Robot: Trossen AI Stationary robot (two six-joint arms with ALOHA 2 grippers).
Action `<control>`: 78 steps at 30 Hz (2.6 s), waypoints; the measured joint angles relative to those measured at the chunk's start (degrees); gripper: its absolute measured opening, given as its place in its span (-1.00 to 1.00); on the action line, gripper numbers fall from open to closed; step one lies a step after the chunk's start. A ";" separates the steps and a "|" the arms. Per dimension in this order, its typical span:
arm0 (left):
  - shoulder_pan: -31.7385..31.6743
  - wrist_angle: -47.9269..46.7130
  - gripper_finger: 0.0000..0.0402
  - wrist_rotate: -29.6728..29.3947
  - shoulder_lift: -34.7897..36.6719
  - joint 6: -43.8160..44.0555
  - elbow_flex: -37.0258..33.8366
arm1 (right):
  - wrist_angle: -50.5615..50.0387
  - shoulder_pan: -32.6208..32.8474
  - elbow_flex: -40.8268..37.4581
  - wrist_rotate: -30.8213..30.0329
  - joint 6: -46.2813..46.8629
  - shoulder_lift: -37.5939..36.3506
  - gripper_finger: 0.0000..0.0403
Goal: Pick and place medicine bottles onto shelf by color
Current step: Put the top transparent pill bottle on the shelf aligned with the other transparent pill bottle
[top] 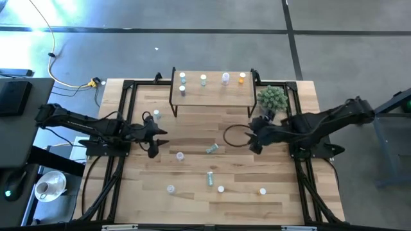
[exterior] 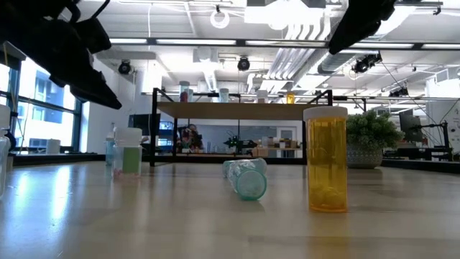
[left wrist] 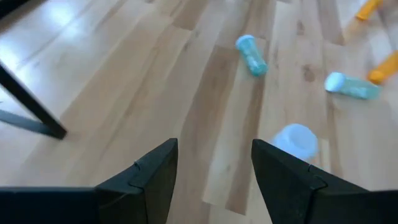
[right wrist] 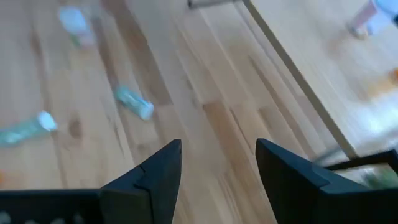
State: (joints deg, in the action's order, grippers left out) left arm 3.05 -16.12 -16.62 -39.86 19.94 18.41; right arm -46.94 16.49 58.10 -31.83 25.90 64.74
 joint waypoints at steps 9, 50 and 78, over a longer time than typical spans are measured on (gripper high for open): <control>5.06 2.69 -0.03 1.58 0.00 0.90 0.00 | 17.83 4.19 -11.82 -8.95 -0.87 -4.04 -0.02; 13.58 20.04 0.10 -2.06 -29.57 2.51 -0.02 | 24.99 4.26 -13.09 -9.54 -3.44 -4.01 -0.02; 13.62 40.38 0.09 -7.20 -49.69 4.94 0.04 | 24.97 4.26 -13.07 -9.52 -3.42 -3.99 -0.02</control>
State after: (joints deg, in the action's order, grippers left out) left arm 16.67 24.26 -23.82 -89.55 24.88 18.46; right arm -21.97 20.75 45.04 -41.34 22.48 60.75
